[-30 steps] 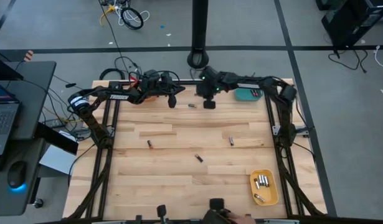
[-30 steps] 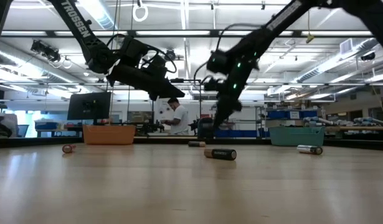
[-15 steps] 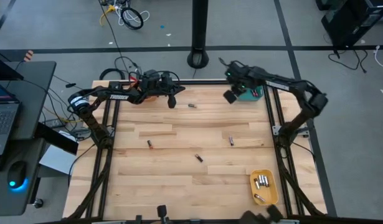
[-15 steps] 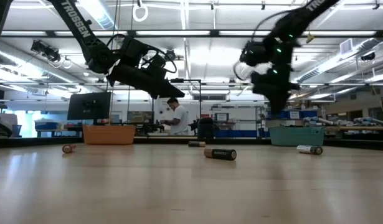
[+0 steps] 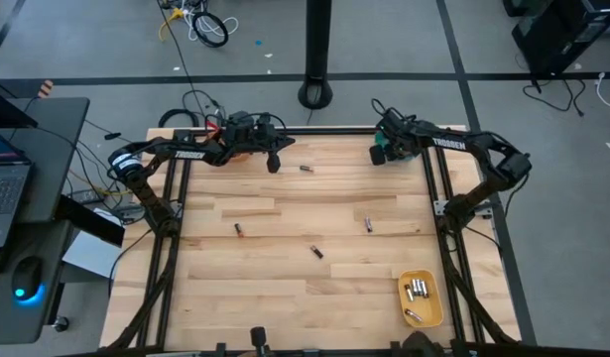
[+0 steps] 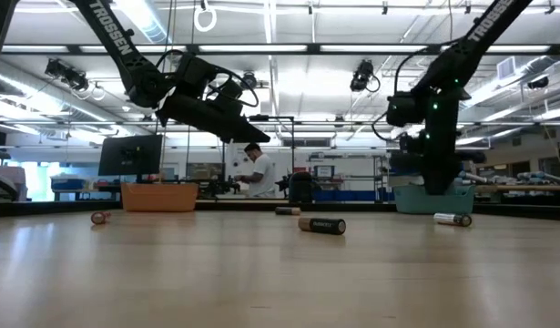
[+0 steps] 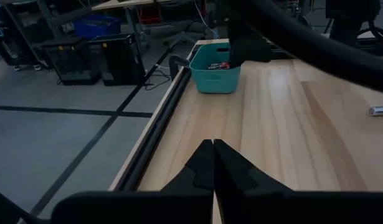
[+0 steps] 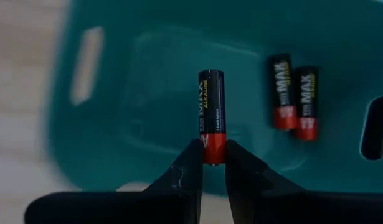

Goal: Sort batteries
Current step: Put the black-red battery into the blue bin, then put the black-orange battery into the orange bin

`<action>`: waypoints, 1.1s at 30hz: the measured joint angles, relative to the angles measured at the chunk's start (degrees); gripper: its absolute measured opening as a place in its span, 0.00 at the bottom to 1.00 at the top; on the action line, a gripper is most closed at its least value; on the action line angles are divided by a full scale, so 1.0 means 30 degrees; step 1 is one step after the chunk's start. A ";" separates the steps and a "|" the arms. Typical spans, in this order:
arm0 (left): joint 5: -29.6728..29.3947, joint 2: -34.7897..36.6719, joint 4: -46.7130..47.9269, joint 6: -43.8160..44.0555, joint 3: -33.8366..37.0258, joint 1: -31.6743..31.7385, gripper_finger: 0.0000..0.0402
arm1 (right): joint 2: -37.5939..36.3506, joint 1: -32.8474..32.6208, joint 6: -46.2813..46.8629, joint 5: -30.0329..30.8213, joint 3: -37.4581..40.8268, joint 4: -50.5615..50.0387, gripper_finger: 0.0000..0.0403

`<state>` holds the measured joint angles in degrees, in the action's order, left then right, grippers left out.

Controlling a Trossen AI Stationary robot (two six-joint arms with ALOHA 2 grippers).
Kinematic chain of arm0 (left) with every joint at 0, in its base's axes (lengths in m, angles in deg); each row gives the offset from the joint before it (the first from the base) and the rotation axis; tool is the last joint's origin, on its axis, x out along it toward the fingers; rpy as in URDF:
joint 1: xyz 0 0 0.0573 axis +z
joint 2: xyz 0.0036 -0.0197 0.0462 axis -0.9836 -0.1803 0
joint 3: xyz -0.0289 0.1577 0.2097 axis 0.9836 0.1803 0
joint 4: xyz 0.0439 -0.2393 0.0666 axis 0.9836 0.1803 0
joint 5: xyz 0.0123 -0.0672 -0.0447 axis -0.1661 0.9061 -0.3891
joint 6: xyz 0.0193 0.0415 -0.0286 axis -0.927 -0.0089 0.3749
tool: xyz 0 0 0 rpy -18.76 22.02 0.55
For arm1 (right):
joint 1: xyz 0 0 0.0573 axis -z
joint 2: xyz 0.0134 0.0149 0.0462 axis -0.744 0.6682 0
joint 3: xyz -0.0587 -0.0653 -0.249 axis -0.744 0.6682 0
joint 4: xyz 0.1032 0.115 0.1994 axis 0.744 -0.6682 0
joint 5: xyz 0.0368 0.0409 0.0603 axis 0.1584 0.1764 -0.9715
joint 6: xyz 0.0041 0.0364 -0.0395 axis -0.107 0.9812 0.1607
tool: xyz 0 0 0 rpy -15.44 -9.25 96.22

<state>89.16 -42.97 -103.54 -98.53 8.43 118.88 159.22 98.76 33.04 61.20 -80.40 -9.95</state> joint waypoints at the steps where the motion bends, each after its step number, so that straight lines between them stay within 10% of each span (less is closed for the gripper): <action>1: 0.0000 0.0000 -0.0001 -0.0026 0.0000 -0.0002 0.01 | 0.0227 0.0184 0.0170 0.0020 0.0000 0.0096 0.14; 10: 0.0000 0.0000 -0.0035 -0.0054 0.0000 -0.0006 0.01 | 0.0951 0.0546 0.0255 0.0166 -0.0051 0.0594 0.15; 20: 0.0000 0.0000 -0.0264 -0.0054 0.0000 0.0001 0.01 | 0.0874 0.0491 -0.2312 0.0127 -0.1379 -0.1348 0.45; 33: 0.0000 0.0000 0.0058 -0.0046 0.0000 -0.0002 0.01 | -0.2796 -0.5367 -0.3887 -0.1624 -0.3238 -0.4700 0.03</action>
<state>89.16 -42.97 -103.37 -98.67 8.43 118.87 150.83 82.66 21.38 56.32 -90.11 -24.05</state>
